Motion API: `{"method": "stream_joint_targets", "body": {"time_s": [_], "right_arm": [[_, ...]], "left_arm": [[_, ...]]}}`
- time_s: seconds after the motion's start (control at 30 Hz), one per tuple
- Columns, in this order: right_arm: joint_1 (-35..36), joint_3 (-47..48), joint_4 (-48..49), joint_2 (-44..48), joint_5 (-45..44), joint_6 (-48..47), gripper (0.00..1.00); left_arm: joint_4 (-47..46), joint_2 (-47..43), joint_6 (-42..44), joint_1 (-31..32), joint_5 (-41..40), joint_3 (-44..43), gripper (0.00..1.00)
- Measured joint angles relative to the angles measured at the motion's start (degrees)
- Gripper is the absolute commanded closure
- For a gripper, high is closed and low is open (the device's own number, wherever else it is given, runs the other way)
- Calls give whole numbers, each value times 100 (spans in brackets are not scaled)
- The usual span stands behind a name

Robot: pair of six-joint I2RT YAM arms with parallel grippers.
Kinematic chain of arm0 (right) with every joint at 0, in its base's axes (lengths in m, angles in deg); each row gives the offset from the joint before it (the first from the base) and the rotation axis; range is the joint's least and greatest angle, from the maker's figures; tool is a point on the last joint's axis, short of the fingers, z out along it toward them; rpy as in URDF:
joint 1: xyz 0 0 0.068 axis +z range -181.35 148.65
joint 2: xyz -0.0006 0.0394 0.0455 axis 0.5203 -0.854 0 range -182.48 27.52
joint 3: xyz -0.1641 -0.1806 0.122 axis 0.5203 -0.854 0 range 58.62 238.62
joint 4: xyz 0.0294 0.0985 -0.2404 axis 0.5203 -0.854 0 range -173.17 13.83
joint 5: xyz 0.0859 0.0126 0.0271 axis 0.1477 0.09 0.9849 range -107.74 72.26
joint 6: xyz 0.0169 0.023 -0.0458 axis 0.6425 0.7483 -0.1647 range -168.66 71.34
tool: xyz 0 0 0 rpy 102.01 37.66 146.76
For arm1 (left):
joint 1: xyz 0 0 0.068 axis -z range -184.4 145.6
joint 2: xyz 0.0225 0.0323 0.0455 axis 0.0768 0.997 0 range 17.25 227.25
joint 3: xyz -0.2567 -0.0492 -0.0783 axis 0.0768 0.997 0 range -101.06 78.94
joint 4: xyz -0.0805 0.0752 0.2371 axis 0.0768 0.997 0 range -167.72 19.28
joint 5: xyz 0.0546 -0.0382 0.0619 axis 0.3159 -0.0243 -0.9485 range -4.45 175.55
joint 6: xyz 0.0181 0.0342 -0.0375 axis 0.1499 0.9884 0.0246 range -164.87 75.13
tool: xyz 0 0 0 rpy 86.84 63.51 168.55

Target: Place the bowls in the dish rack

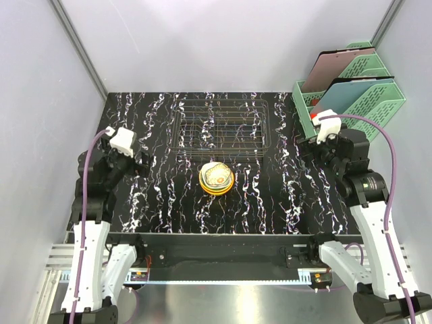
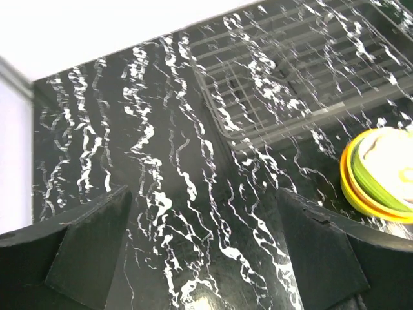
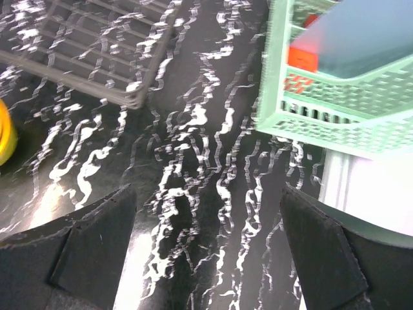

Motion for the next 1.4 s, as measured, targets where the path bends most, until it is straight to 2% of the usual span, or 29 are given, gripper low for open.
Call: {"method": "stream_joint_targets", "body": {"time_s": [0.2, 0.37, 0.43, 0.63, 0.77, 0.93, 1.13, 1.4], "right_arm": [[0, 184, -358, -385, 1062, -271, 0], [122, 763, -608, -1495, 1893, -369, 0], [376, 927, -632, -1963, 1937, -358, 1], [1552, 1349, -824, -3213, 2107, -74, 14], [1733, 1759, -944, -3875, 2437, 181, 24], [2063, 2162, -999, -4468, 2911, 496, 29], [2420, 2247, -1012, -5040, 3220, 671, 34], [2470, 2238, -1008, -5337, 3292, 752, 41]], "left_arm": [[297, 136, 389, 4, 1027, 0, 1], [393, 697, 669, 343, 1648, -46, 1], [446, 1099, 846, 691, 1572, -105, 1], [514, 1987, 1217, 1502, 1145, -330, 1], [476, 2312, 1290, 1635, 984, -546, 1], [382, 2413, 1314, 1777, 811, -592, 1], [260, 2417, 1335, 1963, 608, -592, 1], [149, 2555, 1386, 2214, 396, -592, 1]]}}
